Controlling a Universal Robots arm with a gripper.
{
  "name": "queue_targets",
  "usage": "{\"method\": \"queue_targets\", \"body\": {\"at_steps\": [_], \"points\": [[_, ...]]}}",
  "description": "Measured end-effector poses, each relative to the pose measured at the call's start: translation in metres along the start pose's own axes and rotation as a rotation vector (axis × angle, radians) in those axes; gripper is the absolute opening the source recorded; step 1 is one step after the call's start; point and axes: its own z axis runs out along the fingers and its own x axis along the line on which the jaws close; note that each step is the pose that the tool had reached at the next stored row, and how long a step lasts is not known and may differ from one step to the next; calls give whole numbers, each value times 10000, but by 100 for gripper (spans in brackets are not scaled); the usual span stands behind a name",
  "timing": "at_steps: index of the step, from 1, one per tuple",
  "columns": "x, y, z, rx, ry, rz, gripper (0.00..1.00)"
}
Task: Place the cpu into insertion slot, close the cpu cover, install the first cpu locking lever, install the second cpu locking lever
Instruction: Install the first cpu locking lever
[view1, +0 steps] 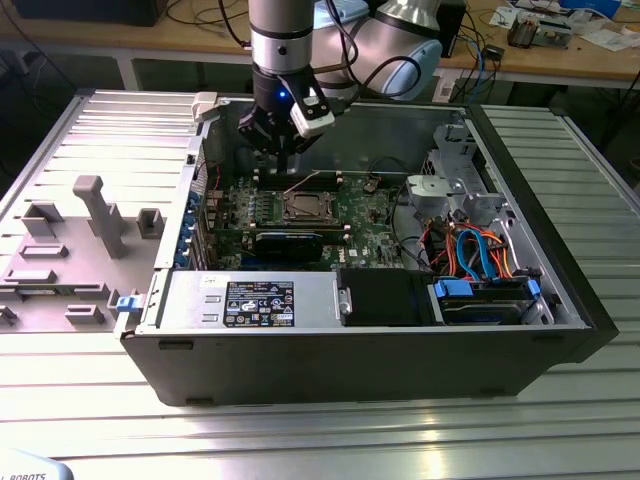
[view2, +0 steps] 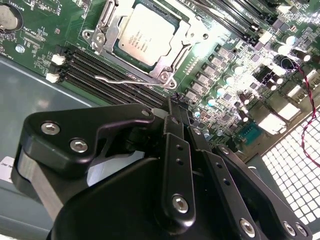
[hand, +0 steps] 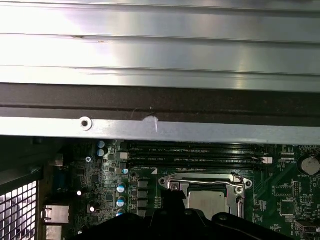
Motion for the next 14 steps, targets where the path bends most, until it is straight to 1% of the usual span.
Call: {"method": "queue_targets", "body": {"at_steps": [12, 13, 14], "points": [[0, 0, 10, -18, -3, 0, 11], [-1, 0, 15, -102, -5, -2, 11], [0, 0, 21, -218, -7, 1, 11]]}}
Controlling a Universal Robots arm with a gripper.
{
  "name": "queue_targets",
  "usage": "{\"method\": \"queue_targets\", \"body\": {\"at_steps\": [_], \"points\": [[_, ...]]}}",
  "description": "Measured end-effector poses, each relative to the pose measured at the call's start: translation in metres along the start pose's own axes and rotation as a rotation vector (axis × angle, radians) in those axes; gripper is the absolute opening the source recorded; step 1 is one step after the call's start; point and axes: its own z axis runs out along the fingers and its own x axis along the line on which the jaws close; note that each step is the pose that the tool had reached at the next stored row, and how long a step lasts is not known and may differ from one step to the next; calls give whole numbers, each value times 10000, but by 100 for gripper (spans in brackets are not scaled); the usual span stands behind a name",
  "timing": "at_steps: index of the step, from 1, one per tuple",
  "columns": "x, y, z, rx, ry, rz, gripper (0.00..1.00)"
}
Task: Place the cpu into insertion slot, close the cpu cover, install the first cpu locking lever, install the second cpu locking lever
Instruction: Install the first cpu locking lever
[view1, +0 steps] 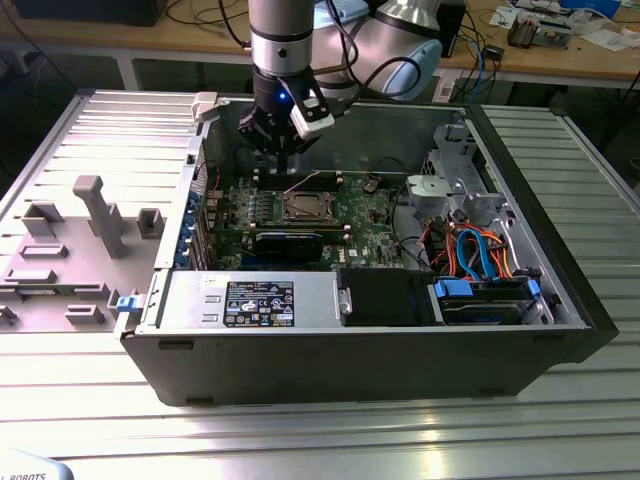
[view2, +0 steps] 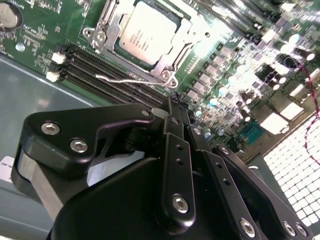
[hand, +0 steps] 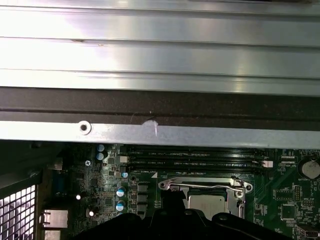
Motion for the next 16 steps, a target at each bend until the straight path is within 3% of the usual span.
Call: {"method": "queue_targets", "body": {"at_steps": [6, 15, 16], "points": [[-43, -3, 30, 0, 1, 3, 11], [-195, -10, 102, -5, 0, 3, 11], [-213, -12, 120, -42, -3, 8, 11]]}}
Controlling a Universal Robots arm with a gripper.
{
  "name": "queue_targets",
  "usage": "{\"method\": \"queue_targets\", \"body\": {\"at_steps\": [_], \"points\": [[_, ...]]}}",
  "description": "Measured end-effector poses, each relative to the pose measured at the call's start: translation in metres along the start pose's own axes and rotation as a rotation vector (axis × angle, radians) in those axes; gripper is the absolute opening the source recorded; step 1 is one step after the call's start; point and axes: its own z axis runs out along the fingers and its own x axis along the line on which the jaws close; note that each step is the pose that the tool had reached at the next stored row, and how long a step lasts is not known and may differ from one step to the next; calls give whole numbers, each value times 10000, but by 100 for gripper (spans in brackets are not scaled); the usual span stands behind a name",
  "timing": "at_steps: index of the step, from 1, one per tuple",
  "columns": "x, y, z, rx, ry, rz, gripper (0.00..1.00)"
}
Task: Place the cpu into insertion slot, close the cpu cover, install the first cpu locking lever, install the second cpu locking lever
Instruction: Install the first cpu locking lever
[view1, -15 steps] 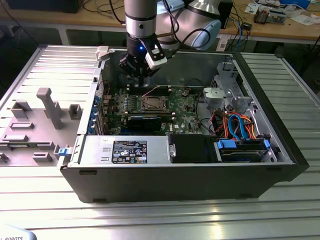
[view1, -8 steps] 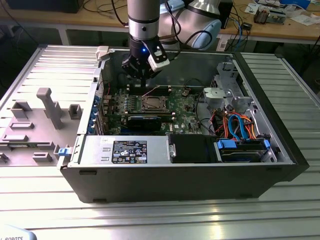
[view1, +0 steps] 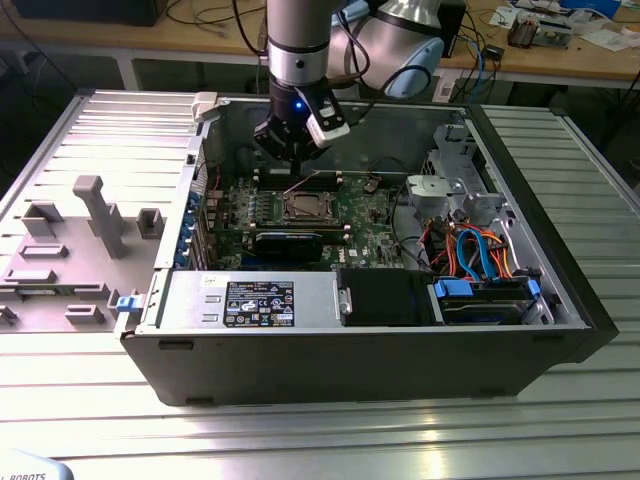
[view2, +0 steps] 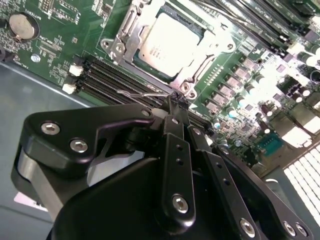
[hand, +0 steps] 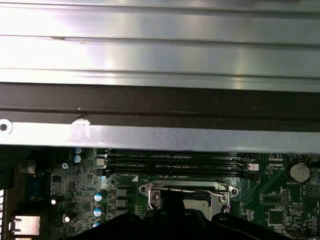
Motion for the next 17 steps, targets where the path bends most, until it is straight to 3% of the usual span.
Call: {"method": "queue_targets", "body": {"at_steps": [1, 6, 9, 17], "points": [[-9, -1, 15, -52, -1, 1, 11], [-13, 25, 51, -37, -8, -11, 11], [-39, 50, 97, 117, -3, -34, 11], [-136, 97, 136, 150, -1, -35, 11]]}}
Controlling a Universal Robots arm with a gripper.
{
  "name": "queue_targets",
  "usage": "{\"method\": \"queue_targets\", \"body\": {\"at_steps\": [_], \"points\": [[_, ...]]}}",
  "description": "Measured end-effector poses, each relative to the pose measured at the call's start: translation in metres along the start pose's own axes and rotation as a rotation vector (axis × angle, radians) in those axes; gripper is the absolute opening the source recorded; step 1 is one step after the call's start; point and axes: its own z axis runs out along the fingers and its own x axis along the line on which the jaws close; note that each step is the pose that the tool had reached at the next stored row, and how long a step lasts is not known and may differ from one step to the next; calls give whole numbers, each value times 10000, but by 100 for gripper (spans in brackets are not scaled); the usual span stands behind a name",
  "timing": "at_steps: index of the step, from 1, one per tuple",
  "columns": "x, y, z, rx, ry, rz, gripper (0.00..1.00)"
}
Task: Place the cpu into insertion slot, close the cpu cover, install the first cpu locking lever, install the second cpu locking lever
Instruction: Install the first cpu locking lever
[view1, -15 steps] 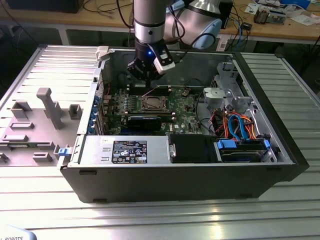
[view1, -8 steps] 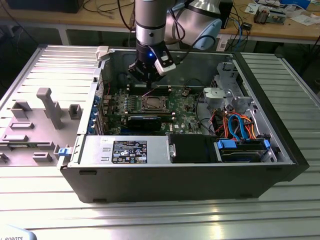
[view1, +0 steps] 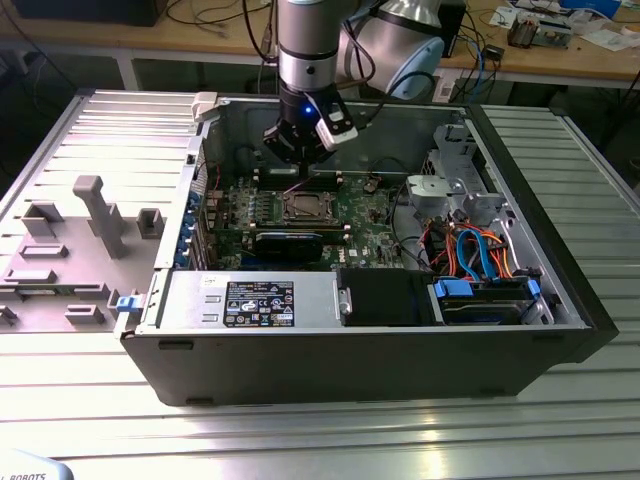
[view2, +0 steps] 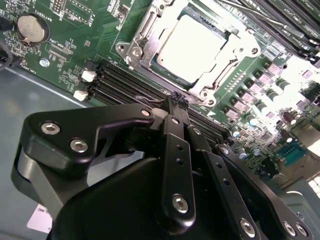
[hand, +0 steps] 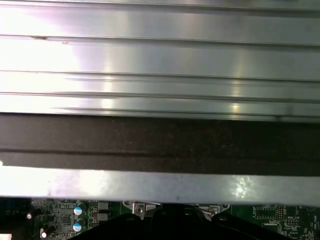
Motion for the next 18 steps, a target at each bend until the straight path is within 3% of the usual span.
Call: {"method": "queue_targets", "body": {"at_steps": [7, 18], "points": [[-35, 7, 18, 1, 1, 0, 11], [-156, 26, 74, 16, 2, 1, 11]]}}
